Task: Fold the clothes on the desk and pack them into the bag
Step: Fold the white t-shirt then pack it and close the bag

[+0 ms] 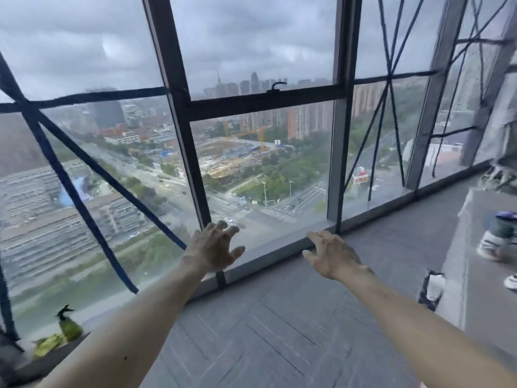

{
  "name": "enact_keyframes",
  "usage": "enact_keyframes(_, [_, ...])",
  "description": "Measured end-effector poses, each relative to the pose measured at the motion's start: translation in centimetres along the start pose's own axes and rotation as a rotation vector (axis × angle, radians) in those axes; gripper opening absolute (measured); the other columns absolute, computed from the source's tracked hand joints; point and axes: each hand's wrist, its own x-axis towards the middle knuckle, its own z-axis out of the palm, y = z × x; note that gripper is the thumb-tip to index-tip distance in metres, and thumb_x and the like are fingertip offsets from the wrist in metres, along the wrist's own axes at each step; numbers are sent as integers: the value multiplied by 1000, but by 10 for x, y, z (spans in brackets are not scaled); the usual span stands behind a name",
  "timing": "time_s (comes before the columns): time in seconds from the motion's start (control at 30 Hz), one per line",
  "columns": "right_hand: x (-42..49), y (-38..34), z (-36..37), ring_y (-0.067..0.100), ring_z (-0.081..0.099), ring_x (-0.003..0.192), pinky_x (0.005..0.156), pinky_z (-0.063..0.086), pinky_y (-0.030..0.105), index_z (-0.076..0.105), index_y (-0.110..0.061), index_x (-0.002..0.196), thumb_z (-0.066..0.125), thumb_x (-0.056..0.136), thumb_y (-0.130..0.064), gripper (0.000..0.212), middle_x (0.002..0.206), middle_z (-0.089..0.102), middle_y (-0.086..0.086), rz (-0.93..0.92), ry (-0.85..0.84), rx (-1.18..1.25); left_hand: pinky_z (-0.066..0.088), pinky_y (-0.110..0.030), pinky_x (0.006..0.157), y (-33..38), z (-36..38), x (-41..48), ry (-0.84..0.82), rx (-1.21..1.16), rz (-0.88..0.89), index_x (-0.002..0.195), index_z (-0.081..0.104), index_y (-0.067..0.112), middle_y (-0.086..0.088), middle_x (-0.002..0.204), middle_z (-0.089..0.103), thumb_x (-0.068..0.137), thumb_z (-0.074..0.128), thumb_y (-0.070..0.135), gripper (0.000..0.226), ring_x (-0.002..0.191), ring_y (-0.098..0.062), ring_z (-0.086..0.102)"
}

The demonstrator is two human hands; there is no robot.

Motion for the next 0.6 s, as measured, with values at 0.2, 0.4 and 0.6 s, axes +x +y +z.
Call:
enact_keyframes(0.2, [142,72,-27,30,40,133,104,41,45,30,-25,150,39,99,-46,56,148,41,6,91,28,-3,41,-47,102,26,-14,185,45,12,109,150,35,31,-4,155,36,97,36,65,63,137,-27,39])
enact_keyframes(0.4, [252,141,-30,30,44,127,101,42,44,32,-26,149,39,99,-46,54,143,45,6,157,28,-2,41,-46,104,65,-3,343,82,-9,239,148,36,31,-2,152,38,97,37,64,60,135,-26,41])
enact_keyframes(0.6, [376,237,-27,31,48,126,95,46,42,37,-24,146,43,97,-49,55,143,46,7,282,56,-18,43,-46,101,107,27,518,97,-31,373,149,35,30,-2,152,39,97,37,65,63,133,-26,43])
